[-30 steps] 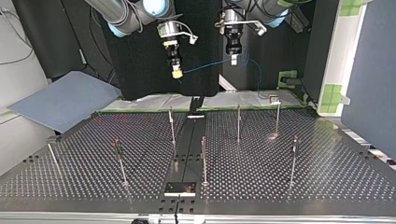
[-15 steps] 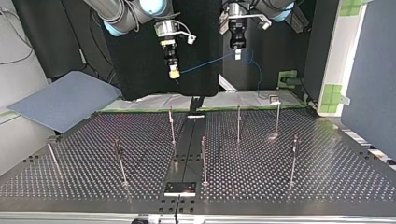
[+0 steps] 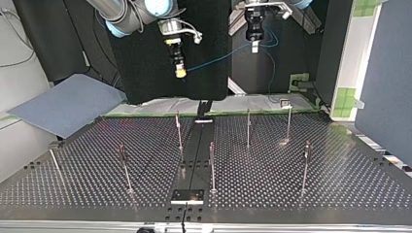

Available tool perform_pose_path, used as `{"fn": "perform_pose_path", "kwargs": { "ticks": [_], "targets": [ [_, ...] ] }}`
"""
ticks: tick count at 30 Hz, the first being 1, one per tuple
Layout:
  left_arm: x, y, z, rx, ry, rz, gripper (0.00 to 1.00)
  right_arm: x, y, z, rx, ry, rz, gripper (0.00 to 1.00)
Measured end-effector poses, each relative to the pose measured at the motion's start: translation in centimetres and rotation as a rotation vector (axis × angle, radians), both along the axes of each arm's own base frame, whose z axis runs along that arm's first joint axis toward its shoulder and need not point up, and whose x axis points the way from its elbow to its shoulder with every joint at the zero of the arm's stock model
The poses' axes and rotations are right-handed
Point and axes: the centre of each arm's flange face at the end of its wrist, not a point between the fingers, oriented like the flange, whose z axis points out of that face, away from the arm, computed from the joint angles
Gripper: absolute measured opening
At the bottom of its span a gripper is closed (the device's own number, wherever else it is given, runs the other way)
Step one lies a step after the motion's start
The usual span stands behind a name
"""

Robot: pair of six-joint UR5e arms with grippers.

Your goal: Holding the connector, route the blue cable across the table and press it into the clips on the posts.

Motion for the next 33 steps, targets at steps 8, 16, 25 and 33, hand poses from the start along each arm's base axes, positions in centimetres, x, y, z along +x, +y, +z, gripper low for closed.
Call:
{"fn": "perform_pose_path", "kwargs": {
  "ticks": [8,16,25,33],
  "targets": [
    [1.5,-0.1,3.1,-0.039,-0.066,-0.005,0.00,0.3,0.3,0.6,0.019,0.008,0.010,0.00],
    [3.2,-0.6,4.6,-0.060,-0.084,-0.009,0.00,1.2,-0.2,4.7,-0.003,-0.093,0.045,0.00],
    [6.2,-0.6,7.0,-0.097,-0.097,0.097,0.00,3.2,-0.8,12.0,-0.034,-0.193,0.128,0.00],
    [7.2,0.3,9.9,-0.118,-0.121,0.159,0.00,5.3,-1.0,14.7,-0.065,-0.205,0.187,0.00]
  ]
}}
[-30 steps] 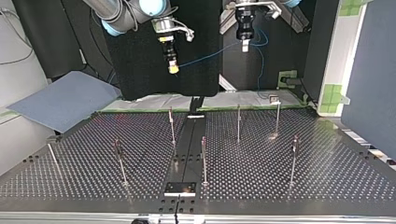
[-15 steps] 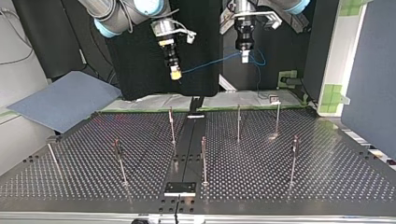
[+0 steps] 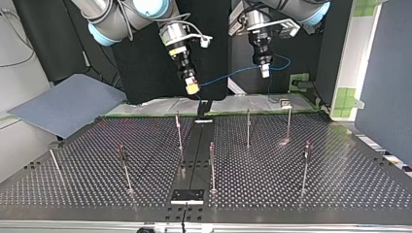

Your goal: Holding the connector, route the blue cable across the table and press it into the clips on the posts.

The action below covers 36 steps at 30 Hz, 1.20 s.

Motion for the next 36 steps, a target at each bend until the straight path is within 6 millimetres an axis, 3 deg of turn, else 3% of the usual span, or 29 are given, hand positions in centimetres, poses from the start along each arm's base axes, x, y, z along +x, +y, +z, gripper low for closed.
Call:
{"fn": "perform_pose_path", "kwargs": {
  "ticks": [11,24,31,36],
  "targets": [
    [0.3,1.9,3.9,-0.050,-0.049,0.055,0.00,1.7,0.2,0.3,-0.007,-0.009,0.026,0.00],
    [2.7,4.7,5.3,-0.103,-0.066,0.083,0.00,3.8,0.5,2.4,-0.032,-0.031,0.054,0.00],
    [4.7,6.6,6.5,-0.102,-0.054,0.121,0.00,5.9,0.8,2.4,-0.019,-0.017,0.076,0.00],
    [4.7,8.1,7.3,-0.103,-0.042,0.168,0.00,7.2,1.1,3.6,-0.014,-0.017,0.091,0.00]
  ]
}}
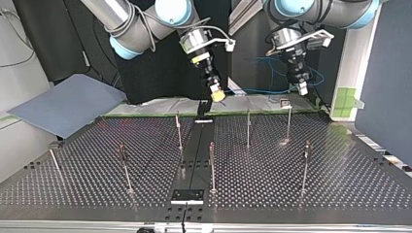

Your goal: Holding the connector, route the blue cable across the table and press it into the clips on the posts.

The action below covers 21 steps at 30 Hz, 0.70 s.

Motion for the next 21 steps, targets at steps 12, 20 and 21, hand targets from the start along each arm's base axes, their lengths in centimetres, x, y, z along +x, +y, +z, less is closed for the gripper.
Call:
{"fn": "perform_pose_path", "kwargs": {
  "ticks": [12,20,21],
  "targets": [
    [0.6,1.0,2.2,-0.009,-0.049,0.013,0.00,2.0,-0.5,4.5,0.002,-0.006,0.018,0.00],
    [2.1,1.5,4.4,-0.013,-0.090,0.028,0.00,3.0,-1.2,7.9,-0.013,-0.028,0.021,0.00],
    [2.2,1.6,4.6,-0.012,-0.093,0.030,0.00,3.1,-1.2,8.4,-0.015,-0.033,0.021,0.00]
  ]
}}
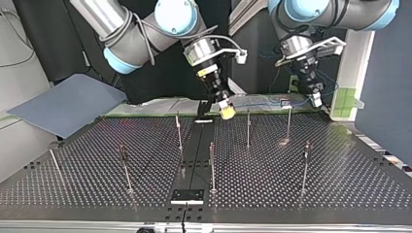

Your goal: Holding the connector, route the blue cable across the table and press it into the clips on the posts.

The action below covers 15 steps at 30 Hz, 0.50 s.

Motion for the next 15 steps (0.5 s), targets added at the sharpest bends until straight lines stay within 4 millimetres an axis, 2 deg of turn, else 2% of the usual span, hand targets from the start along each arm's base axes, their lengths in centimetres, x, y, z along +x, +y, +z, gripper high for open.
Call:
{"fn": "perform_pose_path", "kwargs": {
  "ticks": [7,15],
  "targets": [
    [0.9,0.8,1.1,0.001,-0.023,0.020,0.00,0.4,-1.1,2.4,-0.011,-0.028,-0.009,0.00],
    [3.3,1.4,2.2,0.007,-0.045,0.009,0.00,0.5,-2.3,2.1,-0.003,-0.025,-0.021,0.00]
  ]
}}
